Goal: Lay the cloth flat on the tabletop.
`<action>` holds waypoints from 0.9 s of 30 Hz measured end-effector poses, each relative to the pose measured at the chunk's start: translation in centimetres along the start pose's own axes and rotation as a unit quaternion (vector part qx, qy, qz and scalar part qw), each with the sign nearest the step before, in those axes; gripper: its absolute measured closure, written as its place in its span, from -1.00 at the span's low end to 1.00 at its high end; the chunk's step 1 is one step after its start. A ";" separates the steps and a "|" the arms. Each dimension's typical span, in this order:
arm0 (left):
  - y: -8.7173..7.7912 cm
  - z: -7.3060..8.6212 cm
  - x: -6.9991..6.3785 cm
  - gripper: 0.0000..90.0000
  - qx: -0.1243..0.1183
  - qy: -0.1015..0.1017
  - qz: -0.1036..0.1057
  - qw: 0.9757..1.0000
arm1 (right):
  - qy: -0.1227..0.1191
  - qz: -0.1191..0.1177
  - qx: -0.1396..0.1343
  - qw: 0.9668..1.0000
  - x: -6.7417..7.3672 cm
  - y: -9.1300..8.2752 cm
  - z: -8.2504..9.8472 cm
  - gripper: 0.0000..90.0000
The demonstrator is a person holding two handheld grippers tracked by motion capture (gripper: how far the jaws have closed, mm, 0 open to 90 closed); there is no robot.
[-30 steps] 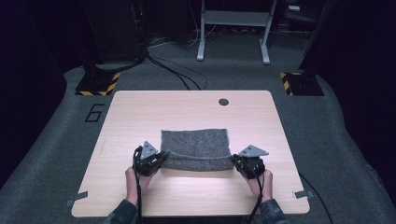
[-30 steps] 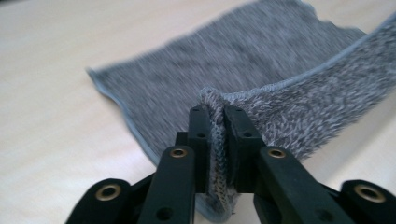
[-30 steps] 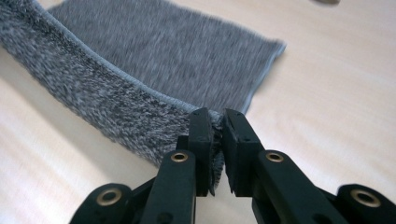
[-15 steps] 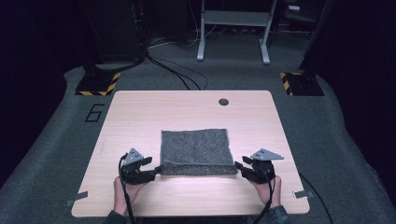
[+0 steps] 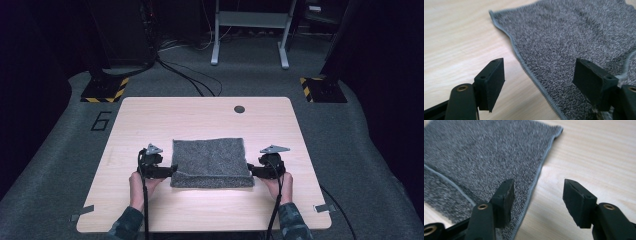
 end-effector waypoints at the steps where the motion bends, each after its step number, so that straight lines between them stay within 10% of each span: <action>1: 0.2 0.0 -0.1 -0.46 -0.001 0.001 0.000 1.000 | -0.006 0.002 0.000 1.000 0.0 0.3 0.2 -0.08; 16: 0.0 2.3 -2.6 -0.51 0.015 0.023 0.028 0.999 | -0.022 -0.010 0.017 1.000 1.2 -1.4 3.2 -0.11; 27: -1.3 4.7 -3.2 -0.53 0.036 0.038 0.009 0.999 | -0.038 -0.006 0.025 0.999 1.9 -3.0 5.8 -0.13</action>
Point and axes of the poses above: each handheld gripper's, and its own axes: y roughly forward along the jaws, z roughly out of its underside, x roughly to its left, the point moved 6 cm from there along y, roughly forward along the jaws, and after that the axes turned 12 degrees about z, right-handed, at the moved point
